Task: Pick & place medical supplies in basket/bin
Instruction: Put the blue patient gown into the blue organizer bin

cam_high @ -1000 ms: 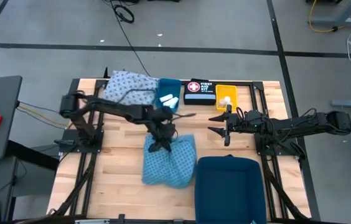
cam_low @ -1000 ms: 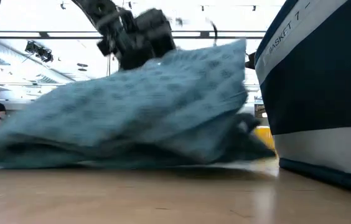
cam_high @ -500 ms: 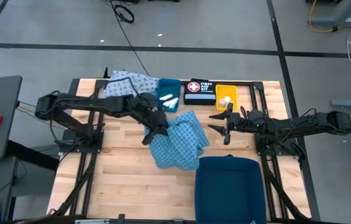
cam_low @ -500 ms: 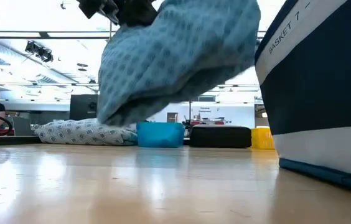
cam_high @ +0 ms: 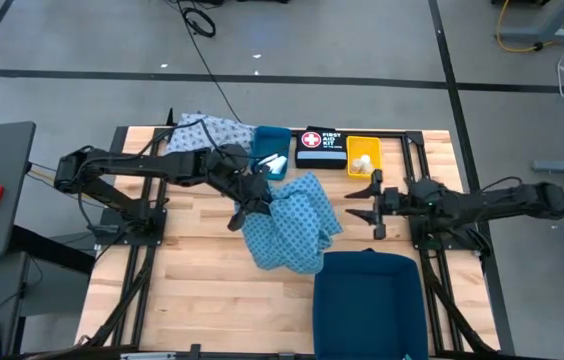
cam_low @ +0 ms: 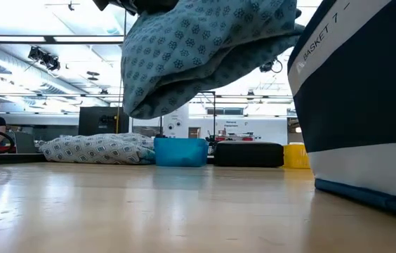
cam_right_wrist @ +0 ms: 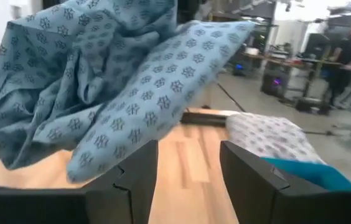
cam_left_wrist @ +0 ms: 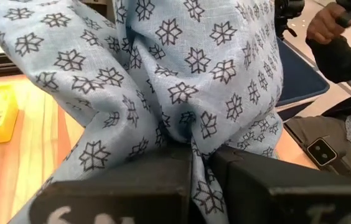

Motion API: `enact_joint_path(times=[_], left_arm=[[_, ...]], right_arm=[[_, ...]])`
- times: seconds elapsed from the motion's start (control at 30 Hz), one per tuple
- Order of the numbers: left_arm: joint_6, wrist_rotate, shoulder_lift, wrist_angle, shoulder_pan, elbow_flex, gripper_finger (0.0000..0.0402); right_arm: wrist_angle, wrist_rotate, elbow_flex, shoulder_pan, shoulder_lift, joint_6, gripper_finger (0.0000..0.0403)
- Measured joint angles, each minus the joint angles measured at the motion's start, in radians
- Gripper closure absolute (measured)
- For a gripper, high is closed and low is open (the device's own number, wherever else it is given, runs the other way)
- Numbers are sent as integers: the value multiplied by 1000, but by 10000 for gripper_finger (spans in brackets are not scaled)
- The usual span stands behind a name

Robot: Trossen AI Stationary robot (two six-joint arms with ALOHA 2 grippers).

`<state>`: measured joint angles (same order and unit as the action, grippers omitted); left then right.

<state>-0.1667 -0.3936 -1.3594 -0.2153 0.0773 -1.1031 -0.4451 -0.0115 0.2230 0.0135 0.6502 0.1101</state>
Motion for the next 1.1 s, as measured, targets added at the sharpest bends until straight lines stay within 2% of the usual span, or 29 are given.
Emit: enact_joint_path(times=[0.1,0.23,0.43,0.6,0.77,1.1], left_arm=[[-2,-10,0,10,0,0,390],[-1,-16,0,41,-3,0,390],[2,-30,-7,75,-34,-52,390],[-3,-32,-64,82,-86,-161,390],[-33,-37,-196,119,-141,-282,390],[-60,-223,-512,164,-201,-628,390]], right_arm=[[161,66,0,-31,-157,-1,232],[303,86,0,-67,-356,-18,240],[537,88,0,-96,-543,-72,240],[537,85,-2,-125,-574,-76,240],[537,88,-3,-131,-574,-68,240],[536,88,-2,-130,-573,-45,240]])
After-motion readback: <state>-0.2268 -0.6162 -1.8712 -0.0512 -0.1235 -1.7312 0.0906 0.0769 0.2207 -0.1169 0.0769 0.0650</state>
